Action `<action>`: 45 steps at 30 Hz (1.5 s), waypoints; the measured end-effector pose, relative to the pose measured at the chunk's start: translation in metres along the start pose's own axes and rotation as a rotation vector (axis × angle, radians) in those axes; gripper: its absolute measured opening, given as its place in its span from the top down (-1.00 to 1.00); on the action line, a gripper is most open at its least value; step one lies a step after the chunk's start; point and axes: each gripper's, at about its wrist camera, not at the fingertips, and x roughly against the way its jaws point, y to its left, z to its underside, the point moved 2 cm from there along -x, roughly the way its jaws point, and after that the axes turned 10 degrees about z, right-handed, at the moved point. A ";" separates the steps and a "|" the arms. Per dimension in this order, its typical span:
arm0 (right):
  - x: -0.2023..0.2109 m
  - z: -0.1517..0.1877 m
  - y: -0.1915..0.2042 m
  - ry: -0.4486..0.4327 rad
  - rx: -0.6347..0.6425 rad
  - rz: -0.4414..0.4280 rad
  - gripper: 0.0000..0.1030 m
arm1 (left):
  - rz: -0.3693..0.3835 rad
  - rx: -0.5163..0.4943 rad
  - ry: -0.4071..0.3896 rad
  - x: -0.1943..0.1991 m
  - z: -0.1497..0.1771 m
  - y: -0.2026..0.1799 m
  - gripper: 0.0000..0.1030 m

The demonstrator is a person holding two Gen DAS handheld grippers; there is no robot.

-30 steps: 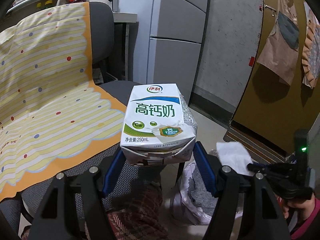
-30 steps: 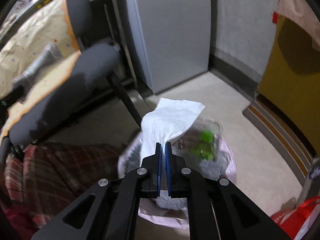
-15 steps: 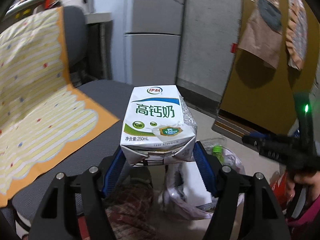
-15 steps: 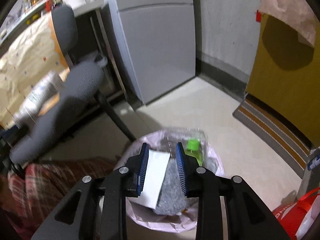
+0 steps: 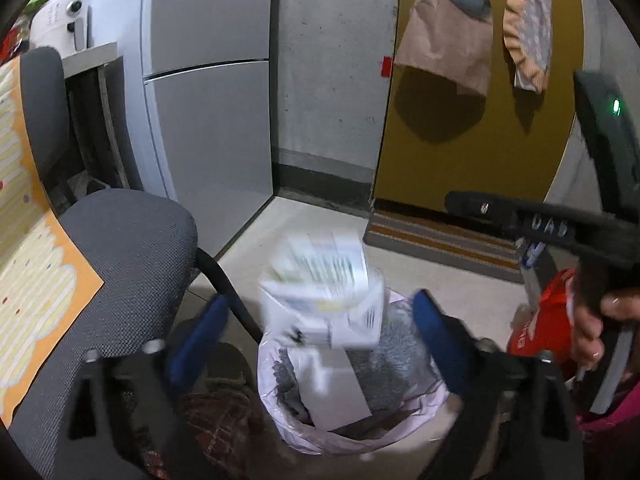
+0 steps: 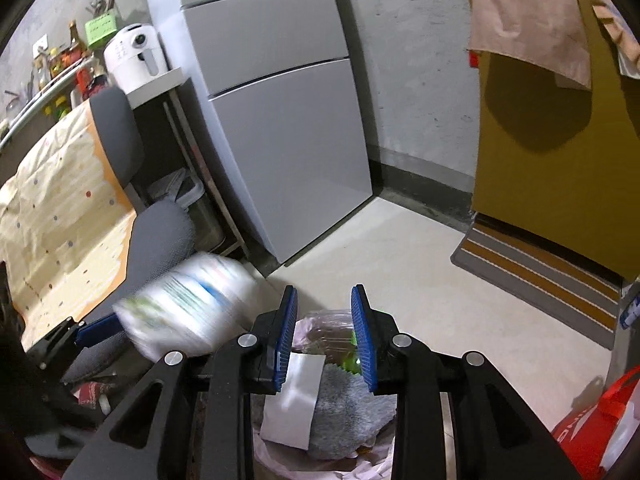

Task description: Collect trash

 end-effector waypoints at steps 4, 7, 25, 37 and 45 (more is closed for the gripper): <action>-0.001 0.002 0.005 0.010 0.014 -0.012 0.41 | -0.032 0.023 0.026 0.002 0.006 0.009 -0.80; 0.001 0.003 0.019 0.022 0.046 -0.038 0.39 | -0.078 0.058 0.007 0.018 0.008 0.021 -0.80; 0.058 0.003 0.117 0.067 0.247 -0.241 -0.77 | -0.368 0.298 0.034 0.146 0.037 0.073 -0.87; 0.087 0.005 0.140 0.030 0.363 -0.174 -0.78 | -0.435 0.416 0.100 0.183 0.066 0.080 -0.87; 0.089 0.005 0.138 0.027 0.354 -0.170 -0.78 | -0.464 0.433 0.075 0.196 0.065 0.082 -0.87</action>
